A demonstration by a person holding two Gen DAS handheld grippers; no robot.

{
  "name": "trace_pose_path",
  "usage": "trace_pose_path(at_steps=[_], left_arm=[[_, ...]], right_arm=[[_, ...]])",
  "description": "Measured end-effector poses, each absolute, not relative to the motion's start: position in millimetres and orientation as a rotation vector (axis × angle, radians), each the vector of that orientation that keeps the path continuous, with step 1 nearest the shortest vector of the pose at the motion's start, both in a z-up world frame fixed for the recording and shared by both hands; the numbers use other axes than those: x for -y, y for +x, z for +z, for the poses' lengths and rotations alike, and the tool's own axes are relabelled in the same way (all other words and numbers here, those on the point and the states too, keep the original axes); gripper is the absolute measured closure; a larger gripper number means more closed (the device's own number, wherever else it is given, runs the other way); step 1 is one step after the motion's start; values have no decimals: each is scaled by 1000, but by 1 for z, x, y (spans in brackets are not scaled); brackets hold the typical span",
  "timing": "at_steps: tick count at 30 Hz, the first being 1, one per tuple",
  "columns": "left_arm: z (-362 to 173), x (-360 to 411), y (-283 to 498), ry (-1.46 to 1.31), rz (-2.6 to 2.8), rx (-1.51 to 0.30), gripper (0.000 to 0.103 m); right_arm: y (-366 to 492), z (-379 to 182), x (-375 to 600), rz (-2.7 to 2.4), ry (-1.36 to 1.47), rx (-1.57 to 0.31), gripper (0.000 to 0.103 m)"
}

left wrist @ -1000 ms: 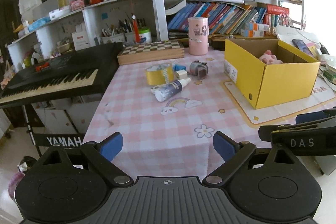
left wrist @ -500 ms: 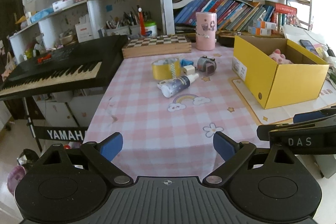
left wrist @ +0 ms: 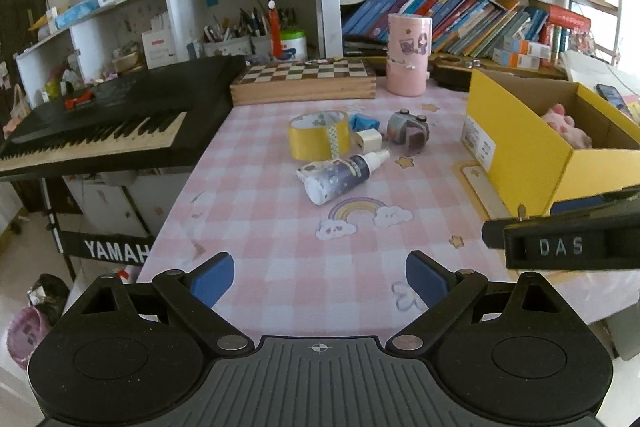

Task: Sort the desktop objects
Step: 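Grasp the white spray bottle with the left gripper while the right gripper grasps the grey toy car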

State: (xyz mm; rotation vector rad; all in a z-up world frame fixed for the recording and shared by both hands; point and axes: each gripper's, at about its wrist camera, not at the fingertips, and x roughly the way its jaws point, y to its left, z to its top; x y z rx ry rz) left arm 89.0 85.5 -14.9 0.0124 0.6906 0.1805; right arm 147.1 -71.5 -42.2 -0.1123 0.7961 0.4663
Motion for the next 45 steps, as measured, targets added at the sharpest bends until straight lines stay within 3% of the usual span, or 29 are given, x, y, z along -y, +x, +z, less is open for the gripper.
trace_pose_path(at_steps=[12, 19, 29, 32, 36, 38, 40, 45], left_arm=[[-18, -85, 159, 20, 213, -674, 13], [-37, -84, 213, 50, 158, -699, 27], [-68, -91, 266, 143, 135, -744, 28], [-75, -86, 272, 166, 104, -791, 41], [-75, -69, 261, 227, 73, -803, 47], [-69, -66, 254, 219, 51, -809, 60], [-63, -70, 249, 145, 34, -813, 65], [-65, -80, 258, 87, 23, -875, 70]], right_arm=[[228, -32, 55, 523, -65, -784, 34], [279, -31, 26, 552, -104, -786, 34], [341, -46, -2, 588, -141, -867, 34], [353, -53, -12, 584, -181, -889, 30], [367, -64, -26, 588, -270, -906, 30], [375, -69, -31, 582, -301, -912, 30], [382, -74, -35, 579, -320, -918, 30], [397, -87, -41, 566, -327, -954, 33]])
